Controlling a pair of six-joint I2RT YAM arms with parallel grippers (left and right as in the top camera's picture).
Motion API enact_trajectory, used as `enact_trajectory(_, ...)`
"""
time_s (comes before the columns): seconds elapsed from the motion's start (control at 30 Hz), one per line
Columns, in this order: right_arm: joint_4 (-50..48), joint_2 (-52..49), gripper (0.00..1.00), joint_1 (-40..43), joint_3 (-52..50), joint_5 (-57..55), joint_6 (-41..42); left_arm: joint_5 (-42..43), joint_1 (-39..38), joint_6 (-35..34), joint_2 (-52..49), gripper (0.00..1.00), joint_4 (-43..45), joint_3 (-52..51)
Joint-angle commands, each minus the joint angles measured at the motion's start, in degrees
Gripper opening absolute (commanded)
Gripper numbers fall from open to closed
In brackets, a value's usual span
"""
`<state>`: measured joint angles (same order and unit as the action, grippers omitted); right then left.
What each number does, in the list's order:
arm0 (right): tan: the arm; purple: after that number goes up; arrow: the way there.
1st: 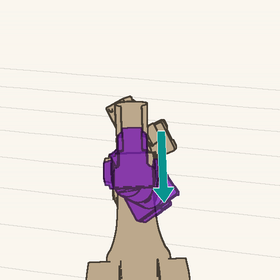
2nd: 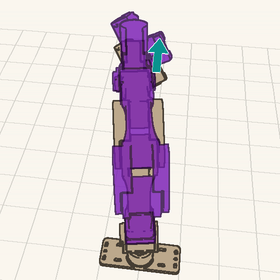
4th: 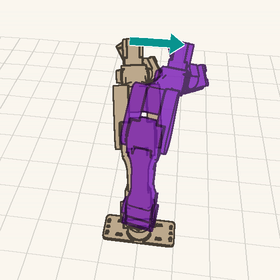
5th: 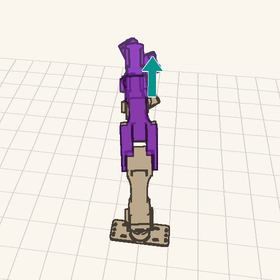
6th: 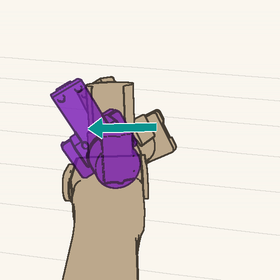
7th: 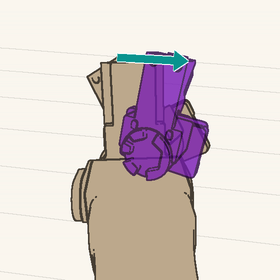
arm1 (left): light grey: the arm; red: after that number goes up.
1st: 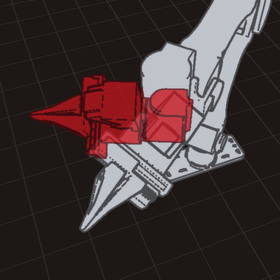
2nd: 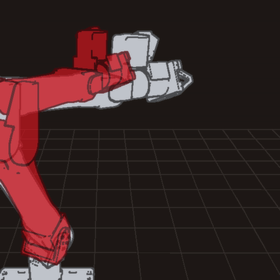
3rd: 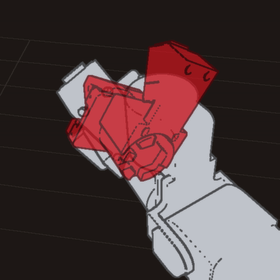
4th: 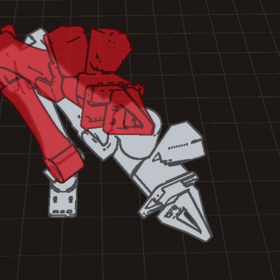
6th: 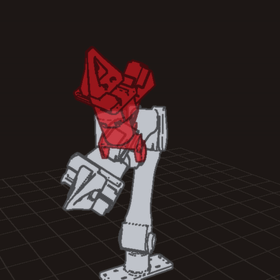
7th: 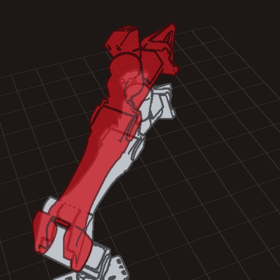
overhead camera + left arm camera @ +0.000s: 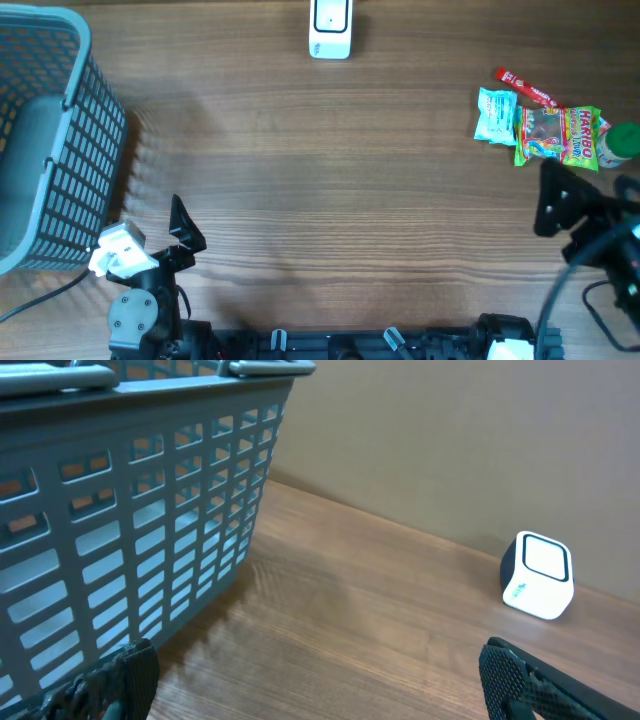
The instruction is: Scan the item barcode
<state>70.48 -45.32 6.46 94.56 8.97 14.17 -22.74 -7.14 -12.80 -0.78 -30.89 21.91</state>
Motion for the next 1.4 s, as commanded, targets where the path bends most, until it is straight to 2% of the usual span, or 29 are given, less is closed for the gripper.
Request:
enact_trajectory(0.0, -8.2, 7.8, 0.99, -0.2, -5.1, 3.0, -4.0, 0.2, -0.3, -0.3, 0.5, 1.0, 0.1, -0.5)
enact_trajectory(0.27, -35.2, 28.4, 1.0, -4.8, -28.7, 3.0, -5.2, 0.2, -0.3, -0.3, 0.5, 1.0, 0.1, -0.5)
enact_trajectory(0.6, -59.0, 40.5, 1.0, -12.7, -58.2, 0.4, -5.1, 0.2, -0.3, -0.3, 0.5, 1.0, 0.1, -0.5)
enact_trajectory(0.73, -65.1, 45.3, 1.0, -13.8, -67.7, -1.7, -5.0, 0.2, -0.3, -0.3, 0.5, 1.0, 0.1, -0.5)
enact_trajectory(1.37, -83.7, 45.2, 1.0, -13.8, -94.4, -6.6, -4.6, 0.2, -0.3, -0.3, 0.5, 1.0, 0.1, -0.5)
